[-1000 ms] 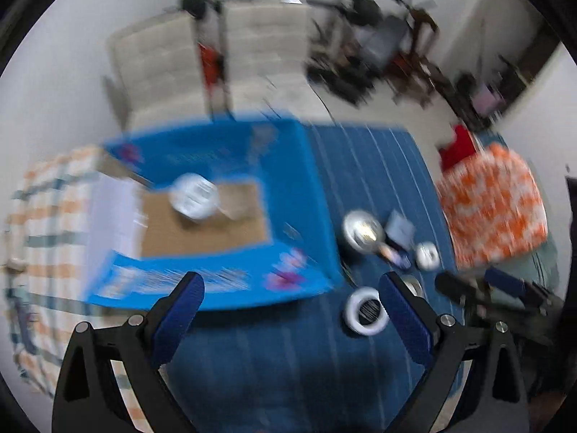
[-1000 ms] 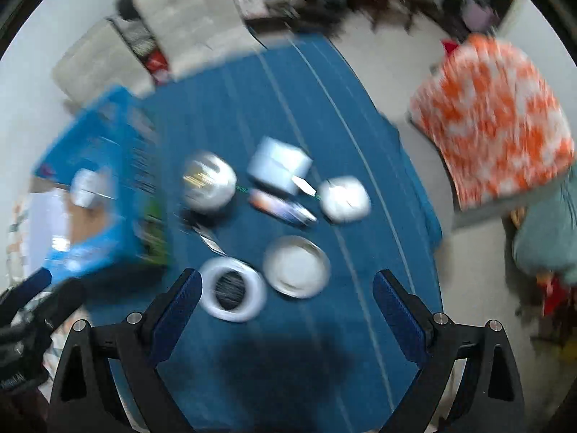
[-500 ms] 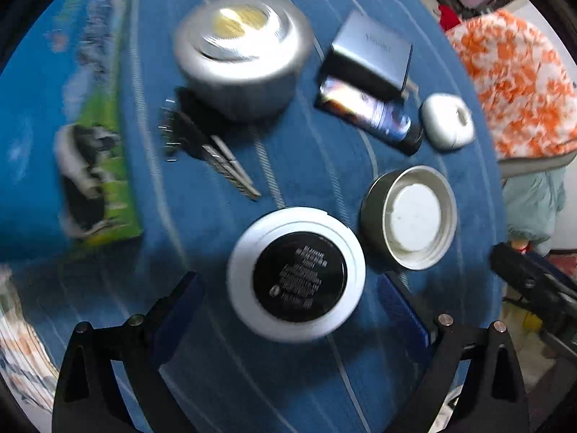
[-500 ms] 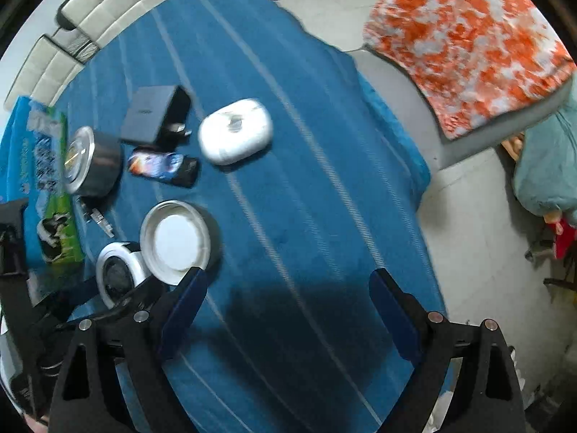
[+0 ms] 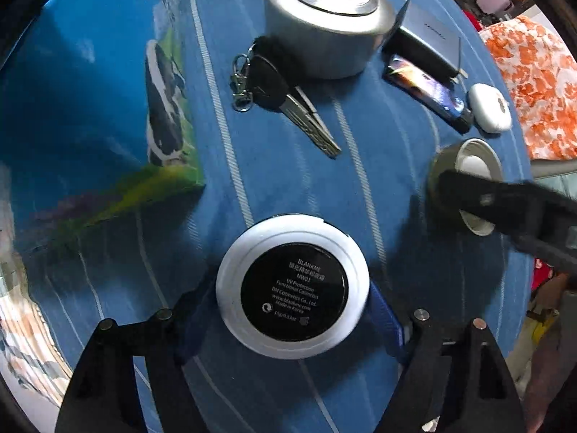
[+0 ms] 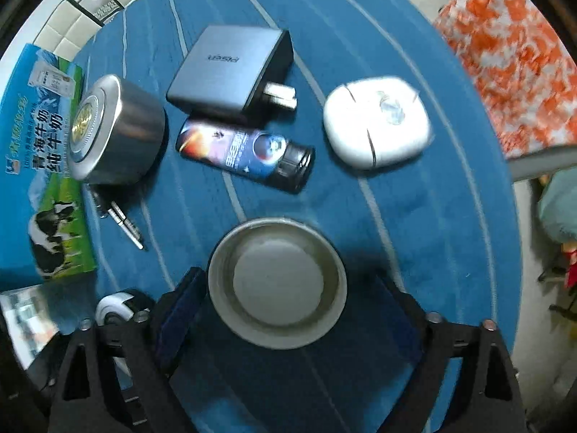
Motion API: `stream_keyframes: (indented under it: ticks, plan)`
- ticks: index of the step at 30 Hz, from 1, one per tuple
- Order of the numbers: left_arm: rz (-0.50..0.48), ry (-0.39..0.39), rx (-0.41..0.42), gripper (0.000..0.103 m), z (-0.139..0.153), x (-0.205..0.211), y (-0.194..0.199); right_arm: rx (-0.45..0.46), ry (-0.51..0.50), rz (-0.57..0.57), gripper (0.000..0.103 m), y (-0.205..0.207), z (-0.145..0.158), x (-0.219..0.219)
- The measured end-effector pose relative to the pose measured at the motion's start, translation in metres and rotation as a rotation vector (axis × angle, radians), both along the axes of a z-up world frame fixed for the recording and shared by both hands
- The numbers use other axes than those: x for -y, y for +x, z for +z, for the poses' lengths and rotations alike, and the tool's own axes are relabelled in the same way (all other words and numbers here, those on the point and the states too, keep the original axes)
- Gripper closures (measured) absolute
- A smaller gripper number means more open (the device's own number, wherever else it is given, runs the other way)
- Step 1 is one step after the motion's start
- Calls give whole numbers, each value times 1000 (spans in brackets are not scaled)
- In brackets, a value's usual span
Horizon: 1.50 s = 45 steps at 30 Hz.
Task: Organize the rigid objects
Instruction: 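Grasp the black-lidded white jar with the left tool while the right tool grasps the silver tin, then carry the black-lidded jar into the blue box and release it with the left tool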
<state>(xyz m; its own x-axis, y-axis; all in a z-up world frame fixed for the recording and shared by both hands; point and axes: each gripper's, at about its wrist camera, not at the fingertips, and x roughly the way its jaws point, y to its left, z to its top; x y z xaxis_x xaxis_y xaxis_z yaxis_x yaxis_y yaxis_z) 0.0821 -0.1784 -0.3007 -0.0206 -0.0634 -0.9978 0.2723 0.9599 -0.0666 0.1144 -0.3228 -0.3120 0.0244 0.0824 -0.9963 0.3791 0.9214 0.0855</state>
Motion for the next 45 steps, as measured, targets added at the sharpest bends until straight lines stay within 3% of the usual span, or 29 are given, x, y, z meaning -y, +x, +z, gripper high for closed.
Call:
stream_keyframes:
  ticks: [3,15,20,26,30,37,45]
  plan:
    - [0,20,19,28,-1,5,-1,3,-61,4,33,0,6,-4]
    - [17,-11,39,30,8,9,-22,9,-79,33,34,-22,16,7]
    - [11,-41,63,30,27,19,-31,48,-108,65,34,-30,43,5]
    - [15,-91,164,30,77,3,-36,150,-90,103,34,-32,103,-14]
    - [55,-131,228,30,112,-21,-26,219,-70,136,34,-21,140,-36]
    - [120,-119,342,30,161,-87,-1,329,-43,234,34,-3,197,-102]
    - [206,-81,420,30,200,-154,10,386,-21,320,34,9,233,-167]
